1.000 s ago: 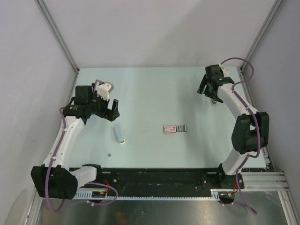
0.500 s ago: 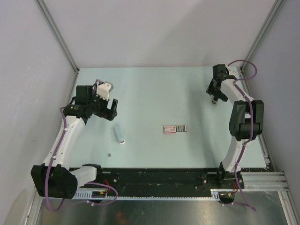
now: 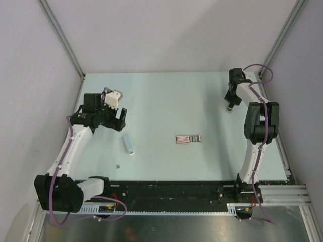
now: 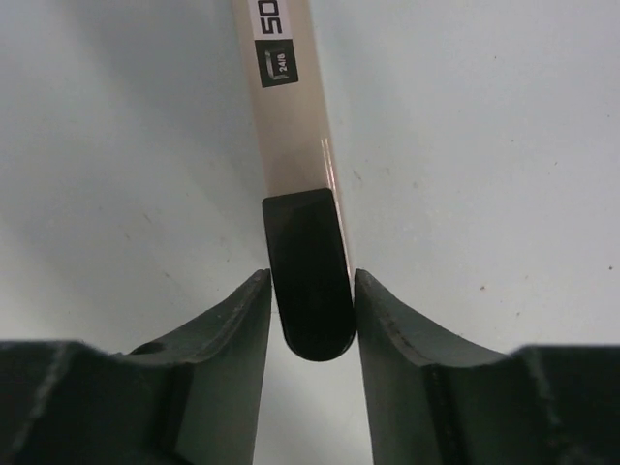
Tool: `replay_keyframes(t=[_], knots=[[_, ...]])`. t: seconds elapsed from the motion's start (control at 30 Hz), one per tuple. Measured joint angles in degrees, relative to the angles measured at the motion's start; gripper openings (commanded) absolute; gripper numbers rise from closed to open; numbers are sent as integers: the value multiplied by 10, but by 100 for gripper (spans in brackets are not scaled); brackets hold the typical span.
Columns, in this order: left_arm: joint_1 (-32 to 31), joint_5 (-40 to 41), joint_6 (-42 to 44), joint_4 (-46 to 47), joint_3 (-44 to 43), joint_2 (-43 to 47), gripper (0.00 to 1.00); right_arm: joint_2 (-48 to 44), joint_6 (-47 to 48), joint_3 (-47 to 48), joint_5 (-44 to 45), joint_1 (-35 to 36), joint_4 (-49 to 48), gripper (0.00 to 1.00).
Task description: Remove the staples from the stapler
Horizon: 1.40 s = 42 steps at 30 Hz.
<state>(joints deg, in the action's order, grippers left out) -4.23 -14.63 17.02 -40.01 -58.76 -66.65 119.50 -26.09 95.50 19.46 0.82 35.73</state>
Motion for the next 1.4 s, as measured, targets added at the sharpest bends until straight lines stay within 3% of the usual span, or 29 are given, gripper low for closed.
replay_keyframes(t=[0.27,0.43,0.6,0.77,0.87,1.0,1.4], knots=[[0,-4,0,0,2,0,93,0,1,1,-5,-1,-1,41],[0,-8,0,0,2,2,98,0,0,1,-5,5,0,52],[0,-13,8,1,7,18,97,6,-3,1,-9,19,0,34],[0,-25,15,0,15,47,96,8,-12,-5,-11,35,-4,6],[0,-29,15,1,15,55,94,6,-13,-9,-9,54,-7,1],[0,-38,14,1,19,57,92,-4,-17,-15,-8,104,-7,0],[-1,-60,0,0,28,56,92,-86,-81,-37,-50,355,-43,0]])
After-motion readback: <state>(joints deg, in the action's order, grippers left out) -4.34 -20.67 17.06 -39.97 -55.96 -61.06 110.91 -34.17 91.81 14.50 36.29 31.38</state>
